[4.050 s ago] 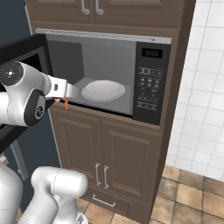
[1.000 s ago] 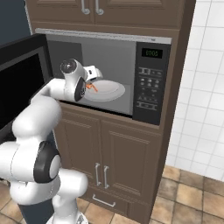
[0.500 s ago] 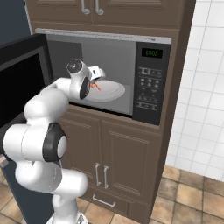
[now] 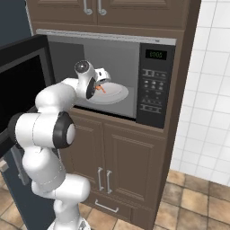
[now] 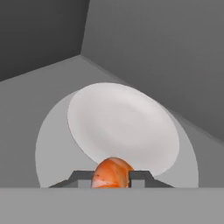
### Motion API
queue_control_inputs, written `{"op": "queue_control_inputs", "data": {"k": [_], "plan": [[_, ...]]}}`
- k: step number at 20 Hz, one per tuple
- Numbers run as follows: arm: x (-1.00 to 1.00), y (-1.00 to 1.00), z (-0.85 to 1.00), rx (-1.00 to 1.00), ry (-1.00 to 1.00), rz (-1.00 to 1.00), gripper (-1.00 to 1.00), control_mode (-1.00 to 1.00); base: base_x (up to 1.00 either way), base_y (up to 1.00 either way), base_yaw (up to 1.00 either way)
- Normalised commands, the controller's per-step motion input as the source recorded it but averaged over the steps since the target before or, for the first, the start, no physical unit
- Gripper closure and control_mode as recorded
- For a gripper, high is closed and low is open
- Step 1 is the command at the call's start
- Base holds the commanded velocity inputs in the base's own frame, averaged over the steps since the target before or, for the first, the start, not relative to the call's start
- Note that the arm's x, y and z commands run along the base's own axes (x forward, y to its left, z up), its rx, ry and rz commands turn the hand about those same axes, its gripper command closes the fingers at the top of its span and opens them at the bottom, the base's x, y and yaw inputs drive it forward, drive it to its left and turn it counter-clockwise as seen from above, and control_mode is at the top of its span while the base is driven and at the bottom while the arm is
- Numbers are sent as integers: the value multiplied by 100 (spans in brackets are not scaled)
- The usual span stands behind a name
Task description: Transport the shrimp from the fridge to the microwave and turn on the microwave.
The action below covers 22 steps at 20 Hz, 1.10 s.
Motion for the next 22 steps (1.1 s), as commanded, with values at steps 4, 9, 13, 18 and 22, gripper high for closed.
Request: {"op": "queue_control_inputs", "data": {"k": [4, 9, 13, 18, 22], "plan": [[41, 0, -15, 0, 5, 0, 100, -100, 0, 0, 0], [35, 0, -22, 0, 6, 0, 100, -100, 0, 0, 0], [30, 0, -21, 0, 2, 1, 100, -100, 0, 0, 0], [32, 0, -19, 0, 1, 1, 100, -100, 0, 0, 0], [32, 0, -9, 0, 0, 2, 100, -100, 0, 0, 0]]}}
